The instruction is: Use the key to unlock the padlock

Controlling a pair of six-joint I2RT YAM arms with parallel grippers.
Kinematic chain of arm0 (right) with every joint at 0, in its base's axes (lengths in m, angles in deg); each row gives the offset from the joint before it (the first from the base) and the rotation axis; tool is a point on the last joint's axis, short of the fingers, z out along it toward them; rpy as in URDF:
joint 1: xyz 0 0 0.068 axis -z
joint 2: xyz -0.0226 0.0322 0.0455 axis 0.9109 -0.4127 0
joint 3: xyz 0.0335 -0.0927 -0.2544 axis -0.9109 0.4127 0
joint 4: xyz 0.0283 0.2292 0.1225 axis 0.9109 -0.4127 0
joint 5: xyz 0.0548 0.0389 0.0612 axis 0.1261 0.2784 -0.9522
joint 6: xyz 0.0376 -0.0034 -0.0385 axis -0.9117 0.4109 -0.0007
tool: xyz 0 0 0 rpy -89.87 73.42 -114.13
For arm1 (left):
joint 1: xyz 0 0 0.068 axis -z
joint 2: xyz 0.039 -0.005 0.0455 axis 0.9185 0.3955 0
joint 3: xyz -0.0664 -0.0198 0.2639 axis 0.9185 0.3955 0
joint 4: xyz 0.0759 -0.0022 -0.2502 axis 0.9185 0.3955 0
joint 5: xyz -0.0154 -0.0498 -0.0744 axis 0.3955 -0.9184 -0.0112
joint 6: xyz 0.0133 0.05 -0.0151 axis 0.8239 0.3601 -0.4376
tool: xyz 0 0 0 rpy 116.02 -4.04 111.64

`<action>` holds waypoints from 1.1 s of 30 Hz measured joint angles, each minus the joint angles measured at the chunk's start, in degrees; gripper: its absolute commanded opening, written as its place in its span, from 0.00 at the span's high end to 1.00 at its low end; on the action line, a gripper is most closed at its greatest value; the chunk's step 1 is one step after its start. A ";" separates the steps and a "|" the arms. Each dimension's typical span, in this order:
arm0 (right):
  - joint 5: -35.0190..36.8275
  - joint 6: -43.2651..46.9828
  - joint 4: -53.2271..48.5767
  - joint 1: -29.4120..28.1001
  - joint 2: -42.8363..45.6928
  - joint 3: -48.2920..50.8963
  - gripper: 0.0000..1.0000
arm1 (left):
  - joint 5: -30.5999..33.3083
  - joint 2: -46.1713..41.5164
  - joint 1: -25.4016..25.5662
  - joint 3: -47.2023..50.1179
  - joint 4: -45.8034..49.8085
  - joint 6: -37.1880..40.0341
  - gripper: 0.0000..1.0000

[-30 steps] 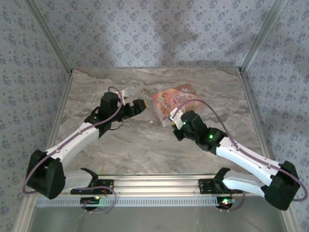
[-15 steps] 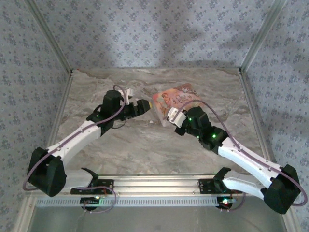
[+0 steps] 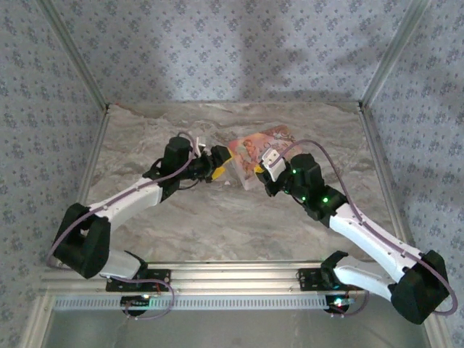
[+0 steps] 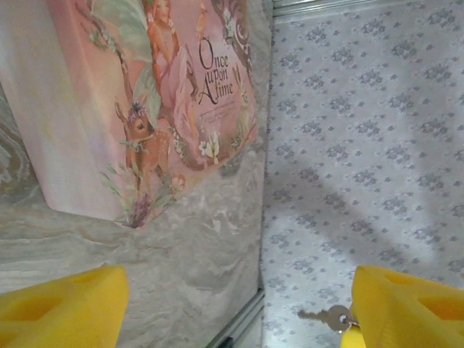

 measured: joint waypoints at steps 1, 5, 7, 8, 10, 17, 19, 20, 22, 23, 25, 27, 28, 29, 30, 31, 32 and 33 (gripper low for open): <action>-0.31 -0.46 0.85 -0.02 -0.35 0.28 1.00 | 0.04 0.44 0.20 0.66 -1.64 -2.19 0.21; -0.98 -2.32 4.81 -0.15 -2.23 1.99 1.00 | 0.37 1.97 0.98 2.82 -8.04 -11.13 0.22; -1.03 -3.15 6.58 -0.39 -3.19 2.80 1.00 | 0.70 2.86 1.51 3.23 -10.88 -14.95 0.22; -1.03 -3.52 7.30 -0.63 -3.78 2.97 1.00 | 0.79 3.32 1.84 3.43 -12.48 -16.96 0.22; -1.05 -3.96 8.68 -1.29 -5.16 3.06 1.00 | 0.94 4.42 2.51 3.78 -15.37 -20.44 0.23; -1.01 -5.51 13.70 -3.21 -9.16 3.06 1.00 | 1.57 9.70 5.42 4.83 -24.22 -29.86 0.24; -1.03 -5.95 14.95 -3.52 -10.27 3.06 1.00 | 1.81 10.95 6.10 4.92 -26.08 -31.78 0.26; -1.03 -6.10 15.32 -3.63 -10.67 3.06 1.00 | 1.84 11.43 6.34 4.92 -26.86 -32.44 0.27; -1.01 -6.43 16.26 -4.04 -11.65 3.06 1.00 | 2.01 12.22 6.67 4.94 -28.50 -33.81 0.30; -1.01 -6.56 16.52 -4.24 -12.04 3.06 1.00 | 2.03 12.46 6.78 4.94 -29.05 -34.32 0.31; -1.01 -6.60 17.11 -4.70 -12.90 3.06 1.00 | 2.19 12.81 6.97 4.94 -30.32 -35.12 0.32; -0.98 -6.62 17.31 -4.98 -13.46 3.06 1.00 | 2.23 12.81 6.97 5.07 -31.41 -35.74 0.33; -0.96 -6.62 17.38 -5.07 -13.60 3.06 1.00 | 2.34 12.81 6.97 5.11 -31.78 -36.00 0.33; -0.96 -6.62 17.44 -5.18 -13.68 3.06 1.00 | 2.43 12.81 6.97 5.18 -32.00 -36.20 0.34; -0.96 -6.62 17.53 -5.18 -13.68 3.06 1.00 | 2.45 12.81 6.97 5.29 -32.20 -36.41 0.35; -0.94 -6.62 17.59 -5.18 -13.68 3.06 1.00 | 2.45 12.81 6.97 5.33 -32.26 -36.52 0.36; -0.94 -6.60 17.62 -5.18 -13.68 3.06 1.00 | 2.45 12.81 6.97 5.38 -32.41 -36.63 0.37; -0.94 -6.60 17.64 -5.18 -13.68 3.06 1.00 | 2.47 12.81 6.97 5.44 -32.48 -36.76 0.38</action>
